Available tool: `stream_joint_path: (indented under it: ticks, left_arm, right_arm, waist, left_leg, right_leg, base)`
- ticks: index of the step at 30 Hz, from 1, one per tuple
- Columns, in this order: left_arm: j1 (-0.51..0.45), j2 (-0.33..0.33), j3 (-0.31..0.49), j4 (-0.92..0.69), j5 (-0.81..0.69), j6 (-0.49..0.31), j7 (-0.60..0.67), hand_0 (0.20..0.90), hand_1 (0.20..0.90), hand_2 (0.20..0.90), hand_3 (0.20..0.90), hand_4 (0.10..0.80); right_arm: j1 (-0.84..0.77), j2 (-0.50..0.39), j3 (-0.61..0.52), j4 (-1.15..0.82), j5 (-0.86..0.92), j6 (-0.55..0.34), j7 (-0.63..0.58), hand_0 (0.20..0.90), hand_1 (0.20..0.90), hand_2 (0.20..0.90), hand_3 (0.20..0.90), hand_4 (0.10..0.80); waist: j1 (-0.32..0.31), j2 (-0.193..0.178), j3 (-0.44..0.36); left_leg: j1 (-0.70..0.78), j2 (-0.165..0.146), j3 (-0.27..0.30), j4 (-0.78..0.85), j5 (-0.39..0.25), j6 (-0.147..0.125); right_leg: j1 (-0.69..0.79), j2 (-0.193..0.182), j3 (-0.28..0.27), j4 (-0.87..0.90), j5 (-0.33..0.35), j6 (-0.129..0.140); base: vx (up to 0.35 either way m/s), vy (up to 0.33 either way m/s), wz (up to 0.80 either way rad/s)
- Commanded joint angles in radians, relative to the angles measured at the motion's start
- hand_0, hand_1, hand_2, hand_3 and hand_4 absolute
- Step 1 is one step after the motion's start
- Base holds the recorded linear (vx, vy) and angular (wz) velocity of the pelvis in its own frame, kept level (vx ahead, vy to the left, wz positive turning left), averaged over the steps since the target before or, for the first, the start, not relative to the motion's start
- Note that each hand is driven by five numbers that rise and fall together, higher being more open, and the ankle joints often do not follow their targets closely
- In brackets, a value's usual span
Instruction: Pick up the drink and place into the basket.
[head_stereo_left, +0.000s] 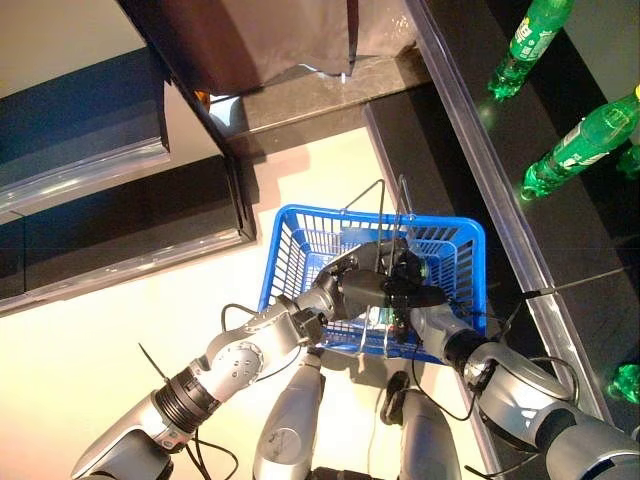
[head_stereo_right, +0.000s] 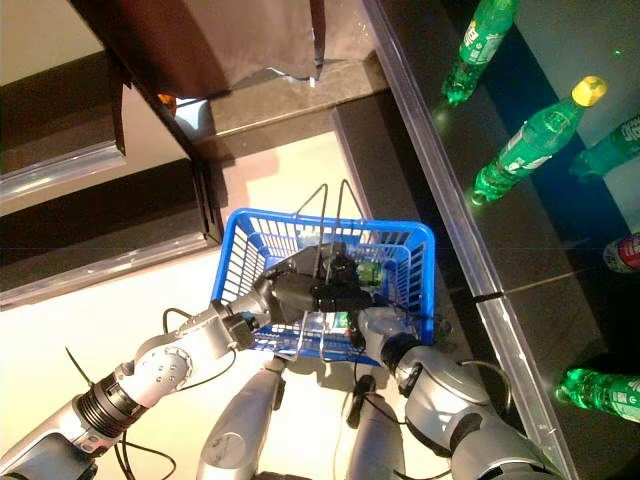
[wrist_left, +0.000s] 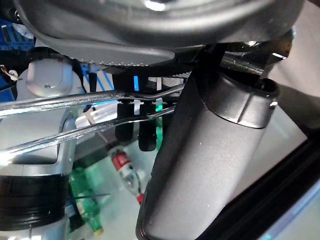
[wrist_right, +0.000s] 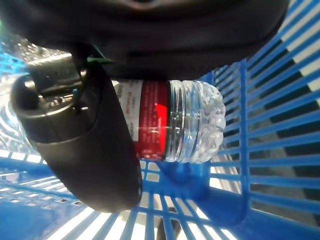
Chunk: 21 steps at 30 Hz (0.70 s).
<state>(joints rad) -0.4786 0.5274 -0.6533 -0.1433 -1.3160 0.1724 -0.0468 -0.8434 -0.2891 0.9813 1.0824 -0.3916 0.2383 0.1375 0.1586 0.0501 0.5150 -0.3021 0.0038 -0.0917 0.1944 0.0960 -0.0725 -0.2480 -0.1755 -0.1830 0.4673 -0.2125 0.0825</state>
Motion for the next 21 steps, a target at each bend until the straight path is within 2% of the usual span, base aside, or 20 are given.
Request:
stream_joint_path:
  ticks: [1,4,7,9,11,13,19,21]
  left_arm:
    - [-0.276,-0.143,0.17,-0.284,-0.026,-0.194,-0.109,0.3,0.3,0.3,0.2,0.1]
    - [-0.258,-0.128,0.198,-0.286,-0.024,-0.192,-0.103,0.3,0.3,0.3,0.2,0.1]
    - [-0.215,-0.107,0.243,-0.281,0.0,-0.197,-0.089,0.3,0.3,0.3,0.2,0.1]
    - [-0.172,-0.088,0.278,-0.269,0.026,-0.199,-0.086,0.3,0.3,0.3,0.2,0.1]
    - [-0.124,-0.07,0.31,-0.259,0.067,-0.189,-0.101,0.3,0.3,0.3,0.2,0.1]
    - [-0.037,-0.053,0.356,-0.252,0.115,-0.164,-0.09,0.3,0.3,0.3,0.2,0.1]
    - [0.11,-0.026,0.449,-0.203,0.214,-0.207,-0.077,0.3,0.3,0.3,0.2,0.1]
    - [0.156,-0.016,0.484,-0.219,0.191,-0.186,-0.044,0.3,0.3,0.3,0.2,0.1]
  right_arm:
    - [-0.169,0.0,-0.028,-0.033,0.032,-0.067,-0.092,0.9,0.9,0.9,0.9,0.8]
    - [-0.173,-0.041,-0.051,-0.123,0.069,-0.078,-0.12,0.9,0.9,0.9,0.9,0.8]
    - [-0.161,-0.112,-0.082,-0.306,0.118,-0.042,-0.141,0.9,0.9,0.9,0.9,0.8]
    - [-0.128,-0.166,-0.112,-0.479,0.136,0.018,-0.161,0.9,0.9,0.9,0.9,0.8]
    - [-0.079,-0.21,-0.162,-0.593,0.136,0.026,-0.182,0.9,0.9,0.9,0.9,0.8]
    - [0.011,-0.261,-0.248,-0.763,0.095,0.036,-0.197,0.9,0.9,0.9,0.9,0.8]
    - [0.159,-0.372,-0.41,-1.018,0.083,0.022,-0.215,0.9,0.9,0.9,0.9,0.8]
    - [0.208,-0.399,-0.472,-1.089,0.109,0.025,-0.227,0.9,0.9,0.9,0.9,0.8]
  waist:
    - [-0.012,-0.011,-0.008]
    - [-0.02,-0.017,-0.024]
    - [-0.032,-0.025,-0.041]
    - [-0.044,-0.032,-0.054]
    - [-0.053,-0.037,-0.065]
    - [-0.068,-0.046,-0.078]
    - [-0.091,-0.056,-0.107]
    - [-0.093,-0.058,-0.116]
  left_leg:
    - [0.055,-0.064,0.053,-0.024,-0.056,0.067]
    - [0.088,-0.052,0.062,-0.083,-0.04,0.059]
    - [0.125,-0.038,0.063,-0.143,-0.023,0.05]
    - [0.146,-0.029,0.064,-0.169,-0.017,0.043]
    - [0.162,-0.023,0.064,-0.186,-0.015,0.041]
    - [0.181,-0.014,0.067,-0.205,-0.014,0.04]
    - [0.208,0.001,0.077,-0.222,-0.014,0.038]
    - [0.213,0.004,0.075,-0.223,-0.016,0.038]
  right_leg:
    - [0.046,0.024,0.018,-0.288,0.25,-0.022]
    - [0.063,0.026,0.019,-0.324,0.262,-0.015]
    - [0.086,0.032,0.017,-0.358,0.269,-0.012]
    - [0.103,0.039,0.015,-0.373,0.268,-0.014]
    - [0.118,0.044,0.014,-0.385,0.265,-0.015]
    - [0.135,0.053,0.021,-0.399,0.264,-0.013]
    - [0.161,0.066,0.035,-0.419,0.262,-0.009]
    - [0.169,0.07,0.038,-0.422,0.26,-0.009]
  base:
    - [-0.024,0.01,-0.04]
    - [0.002,0.002,-0.01]
    - [0.01,0.009,-0.09]
    - [0.028,0.003,-0.1]
    - [0.036,-0.007,-0.06]
    - [0.052,-0.016,-0.1]
    - [0.058,-0.011,-0.11]
    - [0.057,-0.029,0.01]
